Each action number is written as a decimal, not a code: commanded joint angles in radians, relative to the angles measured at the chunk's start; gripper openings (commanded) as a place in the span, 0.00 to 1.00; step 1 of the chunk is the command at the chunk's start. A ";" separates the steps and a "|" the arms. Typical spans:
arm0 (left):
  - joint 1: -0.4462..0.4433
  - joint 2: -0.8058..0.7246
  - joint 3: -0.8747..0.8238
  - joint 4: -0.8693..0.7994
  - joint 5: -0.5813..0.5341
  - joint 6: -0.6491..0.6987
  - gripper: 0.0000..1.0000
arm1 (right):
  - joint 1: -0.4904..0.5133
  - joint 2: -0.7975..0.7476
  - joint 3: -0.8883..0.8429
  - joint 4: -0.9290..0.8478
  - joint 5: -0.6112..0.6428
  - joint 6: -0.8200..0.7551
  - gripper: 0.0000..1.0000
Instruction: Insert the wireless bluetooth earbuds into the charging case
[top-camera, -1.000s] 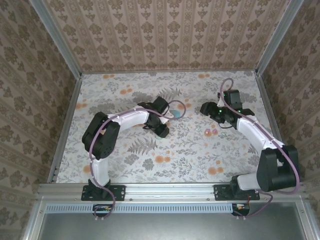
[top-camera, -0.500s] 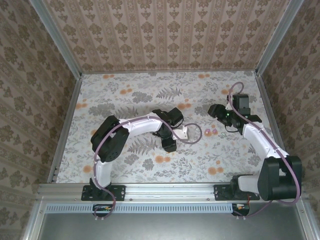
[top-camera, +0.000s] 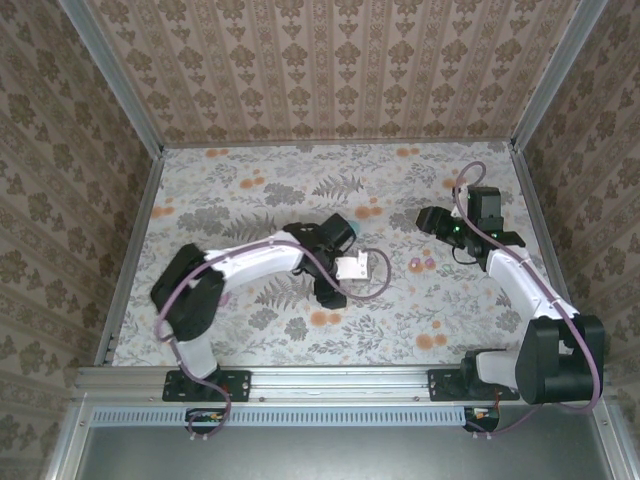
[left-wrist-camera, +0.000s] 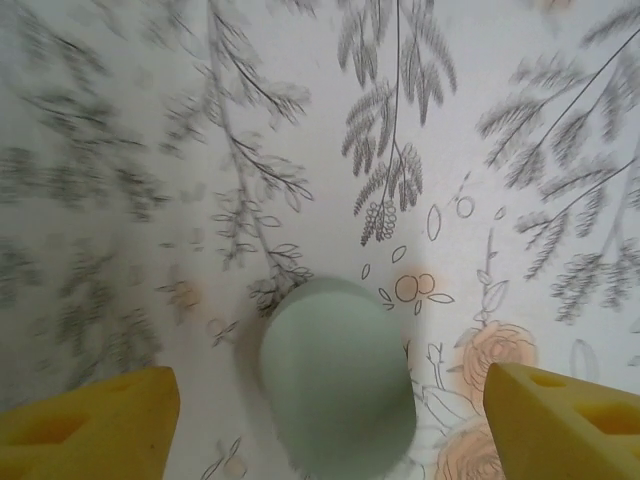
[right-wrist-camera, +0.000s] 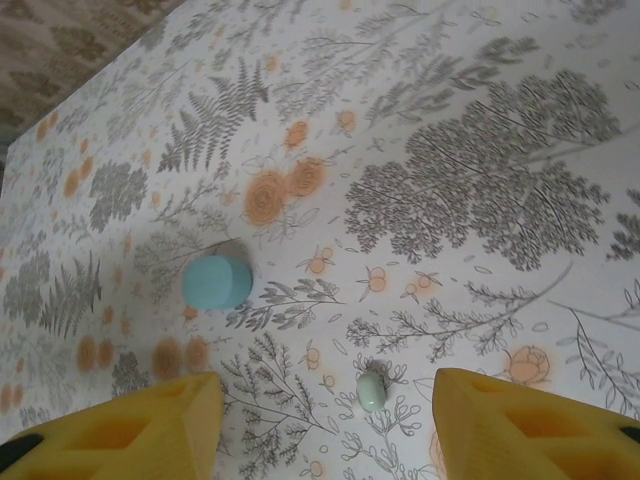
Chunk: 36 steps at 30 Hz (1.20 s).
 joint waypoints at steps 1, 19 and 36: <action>0.084 -0.203 -0.104 0.207 0.079 -0.157 0.81 | 0.014 -0.027 0.001 0.054 -0.089 -0.158 0.58; 0.636 -0.845 -0.678 0.700 -0.013 -0.855 0.93 | 0.572 0.246 0.177 -0.372 -0.080 -1.493 0.60; 0.677 -0.861 -0.705 0.694 -0.021 -0.788 0.95 | 0.693 0.505 0.257 -0.269 0.024 -1.555 0.66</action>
